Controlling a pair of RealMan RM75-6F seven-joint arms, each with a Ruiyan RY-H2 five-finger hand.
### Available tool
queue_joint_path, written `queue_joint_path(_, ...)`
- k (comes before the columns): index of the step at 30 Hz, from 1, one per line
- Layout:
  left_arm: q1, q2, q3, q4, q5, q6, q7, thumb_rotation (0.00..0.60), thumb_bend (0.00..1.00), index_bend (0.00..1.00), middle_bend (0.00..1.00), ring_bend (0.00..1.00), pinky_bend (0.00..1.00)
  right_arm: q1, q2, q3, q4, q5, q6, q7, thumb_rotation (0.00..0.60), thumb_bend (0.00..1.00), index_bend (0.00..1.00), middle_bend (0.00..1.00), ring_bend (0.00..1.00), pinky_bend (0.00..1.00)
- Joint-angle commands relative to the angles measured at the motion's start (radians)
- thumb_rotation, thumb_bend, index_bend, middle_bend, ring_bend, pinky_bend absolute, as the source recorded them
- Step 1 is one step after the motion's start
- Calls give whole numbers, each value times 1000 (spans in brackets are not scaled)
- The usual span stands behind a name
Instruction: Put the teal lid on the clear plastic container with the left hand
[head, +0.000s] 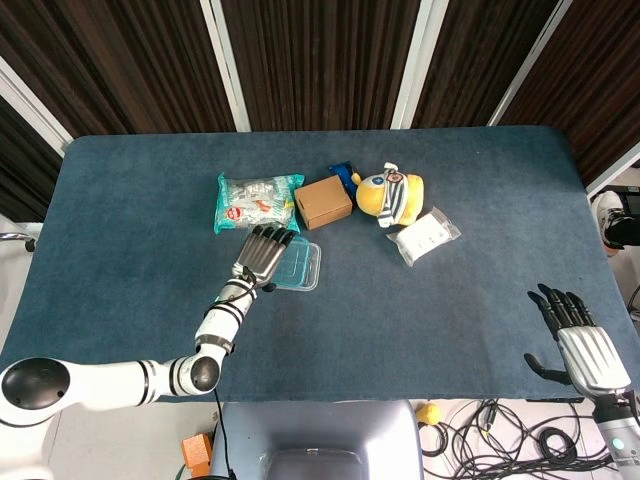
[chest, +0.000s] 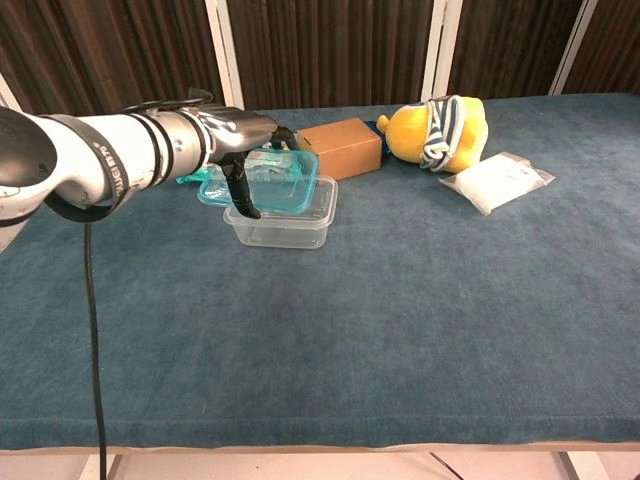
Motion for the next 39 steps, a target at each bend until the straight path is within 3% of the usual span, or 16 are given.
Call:
queue_joint_path(1, -29, -21, 12, 14, -48, 22, 42, 600, 272, 579, 792, 565, 191, -4, 4, -5, 6, -10, 9, 11, 600, 199, 0, 0, 0, 0)
queue_joint_path(8, -38, -18, -9, 13, -88, 19, 19, 600, 272, 576, 786, 565, 190, -5, 5, -8, 13, -15, 11, 22, 600, 199, 0, 0, 0, 0)
queue_joint_path(17, -34, -13, -28, 4, -63, 15, -43, 600, 271, 573, 785, 564, 190, -6, 6, -9, 12, -17, 14, 24, 600, 199, 0, 0, 0, 0)
queue_joint_path(23, -56, -59, -46, 69, -59, 8, -71, 600, 273, 557, 772, 562, 187, -5, 11, -11, 14, -22, 14, 38, 600, 199, 0, 0, 0, 0)
queue_joint_path(39, -85, -61, -37, 48, -132, 28, -17, 600, 276, 501, 712, 521, 154, -10, 19, -14, 22, -30, 26, 62, 600, 200, 0, 0, 0, 0)
